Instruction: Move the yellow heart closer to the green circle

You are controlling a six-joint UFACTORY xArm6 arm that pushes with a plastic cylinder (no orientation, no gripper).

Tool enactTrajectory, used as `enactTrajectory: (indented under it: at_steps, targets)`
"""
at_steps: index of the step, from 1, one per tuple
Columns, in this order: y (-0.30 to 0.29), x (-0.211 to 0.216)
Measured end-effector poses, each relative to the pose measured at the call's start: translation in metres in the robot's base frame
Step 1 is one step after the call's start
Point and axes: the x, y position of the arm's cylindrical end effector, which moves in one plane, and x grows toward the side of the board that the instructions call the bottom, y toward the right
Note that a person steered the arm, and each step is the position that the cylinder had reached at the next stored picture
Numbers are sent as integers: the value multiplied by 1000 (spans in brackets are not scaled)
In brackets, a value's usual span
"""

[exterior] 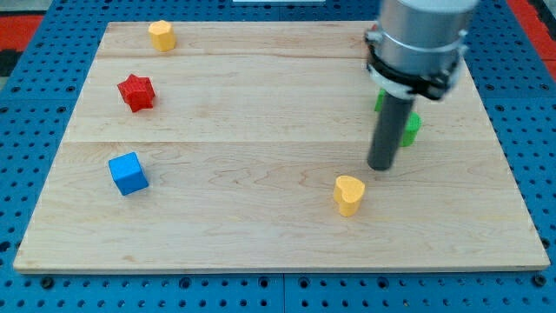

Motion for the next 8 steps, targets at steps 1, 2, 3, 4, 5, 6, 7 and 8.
enactTrajectory:
  at_steps: [1, 2, 3, 4, 5, 6, 7, 8]
  targets:
    - [18, 28]
    - [0, 66]
    - [-25, 77]
    - [-78, 77]
    - [-76, 53]
    - [-74, 24]
    - [-74, 4]
    - [-68, 4]
